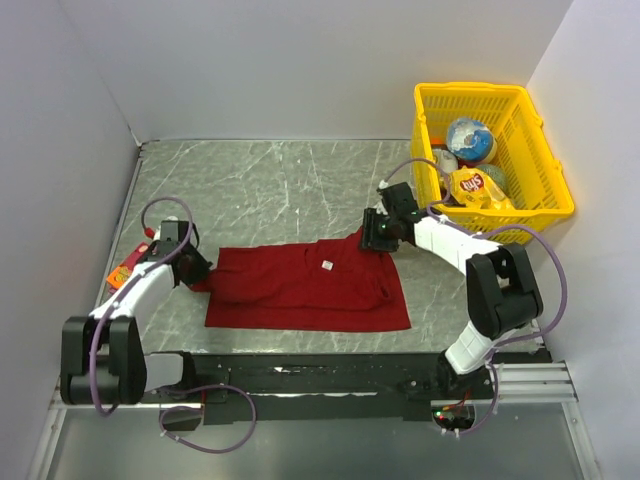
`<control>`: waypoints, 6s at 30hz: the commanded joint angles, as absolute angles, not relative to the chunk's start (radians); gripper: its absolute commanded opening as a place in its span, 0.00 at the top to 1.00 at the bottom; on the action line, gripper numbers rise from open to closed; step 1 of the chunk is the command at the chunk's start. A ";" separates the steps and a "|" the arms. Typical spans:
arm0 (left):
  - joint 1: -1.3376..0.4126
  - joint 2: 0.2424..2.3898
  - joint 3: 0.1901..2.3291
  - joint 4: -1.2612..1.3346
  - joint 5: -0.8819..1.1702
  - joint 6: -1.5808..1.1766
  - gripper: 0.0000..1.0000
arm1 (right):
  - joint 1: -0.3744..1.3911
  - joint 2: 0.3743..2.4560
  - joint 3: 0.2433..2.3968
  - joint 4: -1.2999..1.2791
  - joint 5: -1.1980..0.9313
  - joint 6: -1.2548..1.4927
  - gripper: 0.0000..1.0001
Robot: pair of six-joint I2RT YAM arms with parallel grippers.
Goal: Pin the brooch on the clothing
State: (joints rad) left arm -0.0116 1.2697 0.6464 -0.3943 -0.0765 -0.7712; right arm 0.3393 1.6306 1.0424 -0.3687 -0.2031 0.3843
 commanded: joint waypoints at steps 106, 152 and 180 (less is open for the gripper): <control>-0.008 0.856 0.884 -0.629 -0.218 -0.683 0.99 | 0.497 1.485 1.309 -0.548 0.111 0.298 1.00; -0.008 0.798 0.816 -0.601 -0.120 -0.712 0.99 | 0.534 1.841 1.324 -0.658 0.095 0.347 0.34; -0.008 0.813 0.844 -0.610 -0.159 -0.687 0.99 | 0.477 1.573 1.305 -0.647 0.236 0.305 0.96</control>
State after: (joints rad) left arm -0.0113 0.8059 0.8017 -0.6327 -0.1349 -0.7109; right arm 0.5041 1.7515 1.3025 -0.6548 0.1856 0.3397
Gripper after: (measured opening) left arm 0.023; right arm 0.023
